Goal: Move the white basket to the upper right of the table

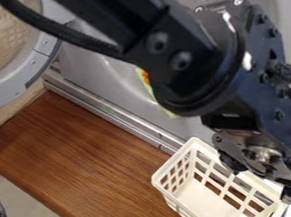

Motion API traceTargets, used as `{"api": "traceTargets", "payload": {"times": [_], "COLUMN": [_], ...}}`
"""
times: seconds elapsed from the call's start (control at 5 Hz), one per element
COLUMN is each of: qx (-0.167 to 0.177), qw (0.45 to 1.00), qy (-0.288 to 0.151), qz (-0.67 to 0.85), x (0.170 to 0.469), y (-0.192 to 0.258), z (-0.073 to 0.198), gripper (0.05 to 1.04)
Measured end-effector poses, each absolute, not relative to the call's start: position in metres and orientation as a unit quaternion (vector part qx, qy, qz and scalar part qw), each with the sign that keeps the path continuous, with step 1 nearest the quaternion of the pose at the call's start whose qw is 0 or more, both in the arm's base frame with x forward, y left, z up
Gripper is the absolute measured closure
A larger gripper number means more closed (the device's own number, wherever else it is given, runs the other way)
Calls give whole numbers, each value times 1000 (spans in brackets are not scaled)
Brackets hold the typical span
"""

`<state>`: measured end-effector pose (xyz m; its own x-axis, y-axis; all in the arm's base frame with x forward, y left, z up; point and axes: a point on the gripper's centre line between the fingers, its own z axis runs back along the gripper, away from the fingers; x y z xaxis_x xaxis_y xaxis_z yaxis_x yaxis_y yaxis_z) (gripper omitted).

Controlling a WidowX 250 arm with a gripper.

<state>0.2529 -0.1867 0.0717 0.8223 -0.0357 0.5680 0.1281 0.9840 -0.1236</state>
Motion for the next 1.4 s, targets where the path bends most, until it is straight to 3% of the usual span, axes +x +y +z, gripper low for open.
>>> {"api": "traceTargets", "payload": {"times": [0.4,0.6,1.2,1.4], "qx": [-77,-90,-70,-69], "qw": [953,964,958,959], "qy": [-289,-247,-277,-276], "qz": [-43,-33,-7,-5], "x": [251,261,278,278], "y": [-186,-174,-144,-143], "z": [71,86,121,120], "gripper": [83,83,83,83]}}
